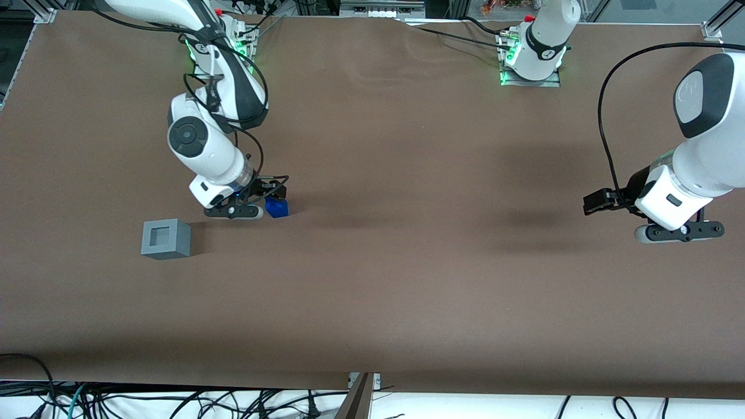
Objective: Insert blue part into gray base with right arm
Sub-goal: 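Move the open right gripper down over the blue block, then close the right gripper on the blue block and lift it, then carry the held blue block over the gray base's opening, then lower the blue block into the gray base's square opening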
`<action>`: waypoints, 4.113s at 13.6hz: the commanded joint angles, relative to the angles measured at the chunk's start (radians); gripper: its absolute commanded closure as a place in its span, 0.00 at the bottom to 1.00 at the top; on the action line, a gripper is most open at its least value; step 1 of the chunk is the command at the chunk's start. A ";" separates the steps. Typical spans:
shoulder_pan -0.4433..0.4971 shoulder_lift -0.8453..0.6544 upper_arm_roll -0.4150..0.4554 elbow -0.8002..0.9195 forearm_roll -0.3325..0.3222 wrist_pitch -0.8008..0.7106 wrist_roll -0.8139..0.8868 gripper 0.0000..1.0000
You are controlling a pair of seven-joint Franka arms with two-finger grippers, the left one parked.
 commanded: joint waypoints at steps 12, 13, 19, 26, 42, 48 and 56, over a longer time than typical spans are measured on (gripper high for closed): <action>0.041 0.095 -0.007 -0.027 -0.041 0.154 0.012 0.74; 0.041 0.092 -0.010 -0.024 -0.041 0.149 0.007 0.89; 0.035 0.033 -0.105 0.169 -0.046 -0.169 -0.097 0.96; 0.029 -0.003 -0.415 0.257 -0.024 -0.325 -0.532 0.95; -0.077 0.115 -0.463 0.238 0.188 -0.179 -0.786 0.95; -0.077 0.127 -0.461 0.231 0.189 -0.161 -0.796 0.95; -0.068 0.138 -0.448 0.212 0.218 -0.144 -0.792 0.95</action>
